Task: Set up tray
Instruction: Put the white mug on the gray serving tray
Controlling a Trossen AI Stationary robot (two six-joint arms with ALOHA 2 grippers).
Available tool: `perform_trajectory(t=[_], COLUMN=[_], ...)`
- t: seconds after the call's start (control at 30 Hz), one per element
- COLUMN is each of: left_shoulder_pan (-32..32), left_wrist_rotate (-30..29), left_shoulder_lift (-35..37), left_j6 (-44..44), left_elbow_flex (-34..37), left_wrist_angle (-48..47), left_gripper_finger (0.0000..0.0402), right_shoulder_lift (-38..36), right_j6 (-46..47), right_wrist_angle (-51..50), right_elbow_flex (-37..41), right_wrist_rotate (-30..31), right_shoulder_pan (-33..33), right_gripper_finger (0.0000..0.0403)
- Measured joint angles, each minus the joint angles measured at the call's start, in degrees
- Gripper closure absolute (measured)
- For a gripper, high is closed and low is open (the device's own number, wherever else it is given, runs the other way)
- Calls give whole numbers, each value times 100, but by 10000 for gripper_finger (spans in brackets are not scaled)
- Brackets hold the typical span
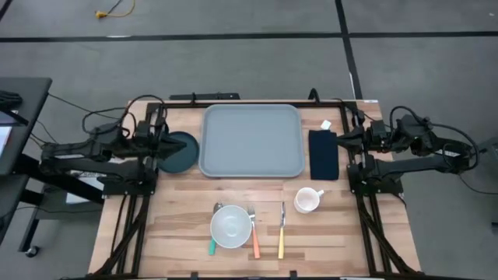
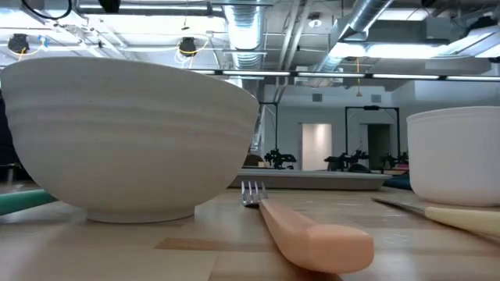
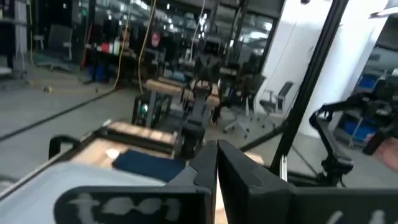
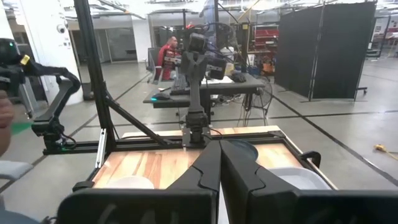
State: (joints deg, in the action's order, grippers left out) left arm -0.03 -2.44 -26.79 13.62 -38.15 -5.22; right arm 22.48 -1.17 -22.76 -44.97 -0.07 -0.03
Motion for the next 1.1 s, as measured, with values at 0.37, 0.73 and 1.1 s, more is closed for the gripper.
perform_trajectory(t=[0.37,0.73,1.1], left_shoulder_pan=[4,7,15], left_wrist_rotate=[-123,-249,-581], left_shoulder_lift=[-593,-1515,-2202], left_j6=[-783,-2058,-2179], left_elbow_flex=[2,2,-248], left_wrist_angle=[-220,243,679], left_gripper_finger=[401,401,401], right_shoulder_lift=[0,78,498], right_j6=[-384,-396,-683], right_wrist_angle=[99,1561,2296], right_elbow_flex=[2,0,-7], right_wrist_rotate=[1,66,433], right_shoulder_pan=[-1,-30,-45], right_gripper_finger=[403,403,403])
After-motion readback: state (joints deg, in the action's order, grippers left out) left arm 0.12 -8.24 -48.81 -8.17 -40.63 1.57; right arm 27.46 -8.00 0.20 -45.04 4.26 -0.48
